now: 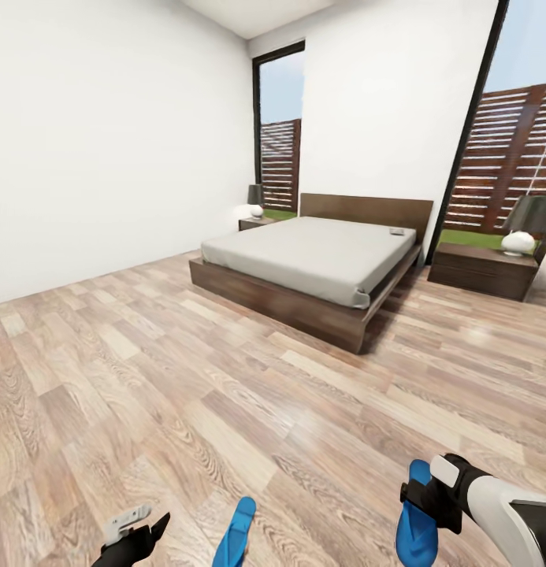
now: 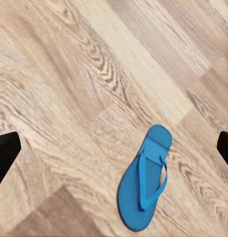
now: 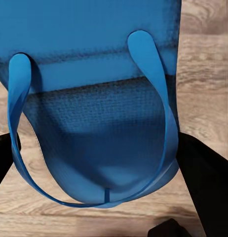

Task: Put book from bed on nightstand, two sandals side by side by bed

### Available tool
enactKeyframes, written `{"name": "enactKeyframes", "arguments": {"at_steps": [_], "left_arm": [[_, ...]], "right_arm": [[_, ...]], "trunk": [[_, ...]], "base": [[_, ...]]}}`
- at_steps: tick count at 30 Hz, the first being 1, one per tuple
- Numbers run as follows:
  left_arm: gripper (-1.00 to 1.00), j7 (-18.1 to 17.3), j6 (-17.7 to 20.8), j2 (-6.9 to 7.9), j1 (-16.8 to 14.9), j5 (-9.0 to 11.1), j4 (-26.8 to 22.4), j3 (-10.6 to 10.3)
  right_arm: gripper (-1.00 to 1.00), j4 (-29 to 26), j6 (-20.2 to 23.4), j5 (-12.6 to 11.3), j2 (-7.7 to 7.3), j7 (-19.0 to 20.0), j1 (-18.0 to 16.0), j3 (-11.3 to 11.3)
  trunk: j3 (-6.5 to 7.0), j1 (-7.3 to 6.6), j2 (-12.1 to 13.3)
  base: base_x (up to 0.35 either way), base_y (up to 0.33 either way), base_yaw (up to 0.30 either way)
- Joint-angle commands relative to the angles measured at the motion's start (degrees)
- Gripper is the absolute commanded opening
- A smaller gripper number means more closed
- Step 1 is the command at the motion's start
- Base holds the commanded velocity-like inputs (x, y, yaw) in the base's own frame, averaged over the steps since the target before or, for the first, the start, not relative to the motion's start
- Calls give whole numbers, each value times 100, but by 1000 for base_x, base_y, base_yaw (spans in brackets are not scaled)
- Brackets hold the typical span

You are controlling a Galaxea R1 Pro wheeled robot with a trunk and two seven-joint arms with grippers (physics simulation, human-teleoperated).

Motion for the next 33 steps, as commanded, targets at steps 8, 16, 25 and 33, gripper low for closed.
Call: {"name": "enactKeyframes", "arguments": {"at_steps": [8,16,25,33], "left_arm": [[100,-34,0,0,-3,31,5,13],[100,-34,0,0,-3,31,5,13],[100,-34,0,0,-3,30,5,13],[100,-34,0,0,-2,38,5,13]], "right_arm": [[-100,10,1,-41,1,-36,-7,-10],[-100,10,1,-41,2,-36,-7,-10],[-100,9,1,-41,2,-36,-7,-10],[-100,10,1,-41,1,-36,-7,-10]], "trunk": [[-5,-1,-2],[-5,-1,-2],[-5,-1,-2],[-5,-1,-2]], "base": [[0,98,-248],[0,131,-245],[0,106,-240],[0,79,-236]]}}
